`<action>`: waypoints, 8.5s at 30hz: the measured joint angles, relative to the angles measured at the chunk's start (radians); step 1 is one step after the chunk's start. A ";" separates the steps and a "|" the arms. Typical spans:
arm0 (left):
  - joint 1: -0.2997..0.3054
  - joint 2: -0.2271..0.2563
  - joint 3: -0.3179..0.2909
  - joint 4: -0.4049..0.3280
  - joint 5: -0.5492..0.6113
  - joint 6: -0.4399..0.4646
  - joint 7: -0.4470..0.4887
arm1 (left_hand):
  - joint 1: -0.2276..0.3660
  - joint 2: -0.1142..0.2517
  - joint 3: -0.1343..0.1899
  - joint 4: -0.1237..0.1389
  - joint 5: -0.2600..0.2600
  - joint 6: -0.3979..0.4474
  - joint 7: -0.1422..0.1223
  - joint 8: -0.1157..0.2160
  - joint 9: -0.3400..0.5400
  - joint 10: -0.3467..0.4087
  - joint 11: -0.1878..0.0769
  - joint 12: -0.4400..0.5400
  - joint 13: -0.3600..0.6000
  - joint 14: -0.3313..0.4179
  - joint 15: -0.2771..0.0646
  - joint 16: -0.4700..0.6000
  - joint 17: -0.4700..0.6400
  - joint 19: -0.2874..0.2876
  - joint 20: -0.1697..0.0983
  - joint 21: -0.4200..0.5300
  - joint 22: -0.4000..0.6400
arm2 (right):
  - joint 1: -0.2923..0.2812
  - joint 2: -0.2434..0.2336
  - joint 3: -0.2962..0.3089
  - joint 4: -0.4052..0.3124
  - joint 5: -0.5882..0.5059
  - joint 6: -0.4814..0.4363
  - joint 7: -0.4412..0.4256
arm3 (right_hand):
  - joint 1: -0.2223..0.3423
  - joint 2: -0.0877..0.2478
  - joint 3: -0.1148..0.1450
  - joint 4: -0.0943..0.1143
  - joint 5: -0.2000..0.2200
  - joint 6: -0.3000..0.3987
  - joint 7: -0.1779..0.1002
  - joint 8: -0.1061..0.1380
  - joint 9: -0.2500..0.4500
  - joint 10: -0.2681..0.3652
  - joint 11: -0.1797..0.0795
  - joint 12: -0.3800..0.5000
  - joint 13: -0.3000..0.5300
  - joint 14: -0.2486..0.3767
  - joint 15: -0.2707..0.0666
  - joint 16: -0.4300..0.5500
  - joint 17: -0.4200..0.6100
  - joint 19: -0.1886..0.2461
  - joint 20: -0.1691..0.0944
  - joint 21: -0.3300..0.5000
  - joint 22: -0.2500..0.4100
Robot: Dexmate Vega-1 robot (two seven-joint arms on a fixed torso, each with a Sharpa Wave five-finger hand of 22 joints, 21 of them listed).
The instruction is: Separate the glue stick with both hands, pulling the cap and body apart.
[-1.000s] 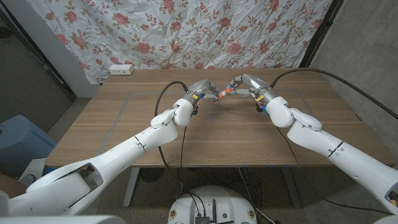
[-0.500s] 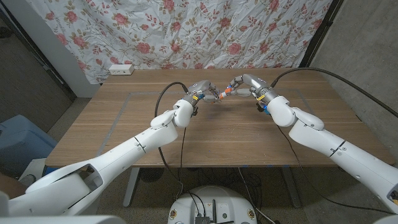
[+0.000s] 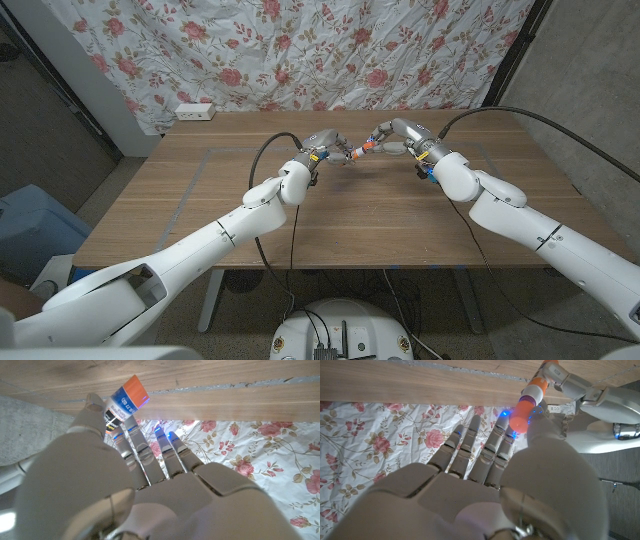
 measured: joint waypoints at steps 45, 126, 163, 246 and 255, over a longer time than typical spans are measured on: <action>-0.003 0.112 0.011 -0.094 0.131 0.078 -0.110 | 0.000 0.000 -0.010 0.007 0.001 0.000 0.000 0.000 0.000 -0.004 -0.004 -0.006 0.000 0.000 0.000 0.000 0.000 0.000 0.000 0.000 0.000 | 0.035 -0.063 0.022 0.047 -0.008 -0.012 0.052 | -0.019 0.019 -0.032 0.007 0.001 -0.025 -0.025 -0.015 0.000 -0.029 0.000 -0.023 0.009 -0.018 -0.004 0.000 -0.002 -0.011 0.011 0.000 0.000; 0.042 0.196 0.028 -0.045 0.530 0.112 -0.281 | -0.002 0.017 -0.033 0.014 0.001 -0.016 -0.016 -0.006 0.001 -0.038 -0.038 -0.017 0.000 -0.036 0.007 -0.005 0.000 -0.063 -0.027 -0.008 -0.005 | 0.184 -0.046 -0.189 0.213 -0.398 -0.138 0.221 | -0.028 0.027 -0.055 0.000 0.004 -0.034 -0.034 -0.015 0.001 -0.046 -0.001 -0.042 0.031 -0.038 0.002 -0.001 0.003 -0.007 0.022 0.000 0.000; 0.057 0.204 0.019 -0.056 0.562 0.129 -0.330 | -0.014 0.052 -0.042 0.014 0.009 -0.060 -0.023 -0.015 0.009 -0.092 -0.044 -0.016 0.000 -0.045 0.009 -0.009 0.000 -0.086 -0.003 -0.008 -0.005 | 0.214 -0.025 -0.246 0.260 -0.505 -0.155 0.287 | -0.051 0.005 -0.080 0.006 0.009 -0.102 -0.049 -0.050 0.002 -0.123 0.003 -0.081 0.044 -0.070 0.001 -0.006 0.004 -0.031 0.045 0.000 0.000; 0.054 0.213 0.023 -0.095 0.650 0.185 -0.540 | -0.267 -0.056 -0.116 0.039 0.010 -0.491 0.011 -0.027 -0.008 -0.629 -0.038 -0.024 -0.003 -0.277 0.016 -0.016 0.000 -0.240 0.057 -0.016 -0.005 | 0.280 -0.022 -0.254 0.235 -0.408 -0.164 0.522 | -0.347 -0.088 -0.185 0.050 0.024 -0.633 0.051 -0.393 -0.025 -0.682 0.174 -0.178 -0.041 -0.380 0.154 -0.215 -0.032 -0.192 0.219 -0.012 0.000; 0.062 0.223 0.007 -0.131 0.639 0.197 -0.581 | -0.295 -0.061 -0.127 0.044 0.009 -0.528 0.020 -0.027 -0.008 -0.671 -0.034 -0.024 -0.008 -0.315 0.018 -0.016 0.000 -0.267 0.051 -0.016 -0.005 | 0.285 -0.022 -0.255 0.235 -0.392 -0.175 0.543 | -0.380 -0.108 -0.200 0.062 0.032 -0.680 0.050 -0.415 -0.025 -0.733 0.193 -0.182 -0.052 -0.408 0.175 -0.230 -0.032 -0.223 0.221 -0.015 0.000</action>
